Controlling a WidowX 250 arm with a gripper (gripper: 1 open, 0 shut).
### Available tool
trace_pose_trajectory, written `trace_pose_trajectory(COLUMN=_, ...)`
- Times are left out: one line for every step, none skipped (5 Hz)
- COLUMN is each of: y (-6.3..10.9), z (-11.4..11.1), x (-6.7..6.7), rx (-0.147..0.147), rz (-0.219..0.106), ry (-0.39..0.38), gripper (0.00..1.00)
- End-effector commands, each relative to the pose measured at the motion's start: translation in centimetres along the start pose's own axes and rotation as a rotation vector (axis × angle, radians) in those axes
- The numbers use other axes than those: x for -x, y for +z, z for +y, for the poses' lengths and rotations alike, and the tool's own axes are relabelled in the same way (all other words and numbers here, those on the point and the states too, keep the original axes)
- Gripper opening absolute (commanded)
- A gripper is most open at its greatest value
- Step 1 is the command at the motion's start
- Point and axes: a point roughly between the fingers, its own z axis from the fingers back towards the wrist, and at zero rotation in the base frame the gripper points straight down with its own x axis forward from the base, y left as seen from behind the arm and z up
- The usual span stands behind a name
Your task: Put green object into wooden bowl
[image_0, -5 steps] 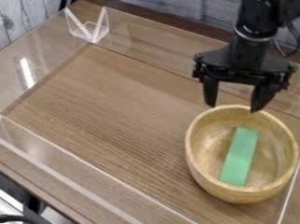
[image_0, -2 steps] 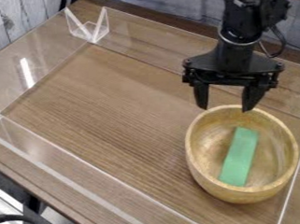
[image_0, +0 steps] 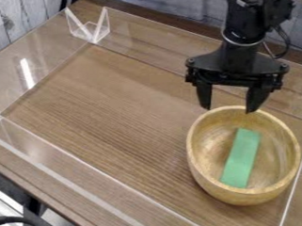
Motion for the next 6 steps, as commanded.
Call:
trace_pose_trajectory(y=1.8, z=-0.1, x=-0.6, rx=0.031, rz=-0.050, ry=-0.009, gripper=1.00)
trace_pose_trajectory(y=2.3, z=-1.1, x=0.2, rx=0.032, rz=-0.052, ry=-0.022, gripper=1.00)
trace_pose_trajectory(y=2.7, z=-1.7, x=0.4, rx=0.039, rz=-0.062, ry=-0.033, gripper=1.00)
trace_pose_trajectory(y=2.6, z=-1.5, x=-0.8, rx=0.032, rz=-0.070, ry=-0.008, gripper=1.00)
trace_pose_trajectory(y=2.2, z=-1.2, x=-1.2, rx=0.023, rz=-0.062, ry=-0.001, gripper=1.00)
trace_pose_trajectory(y=1.8, z=-1.1, x=-1.4, rx=0.008, rz=-0.053, ry=0.010, gripper=1.00)
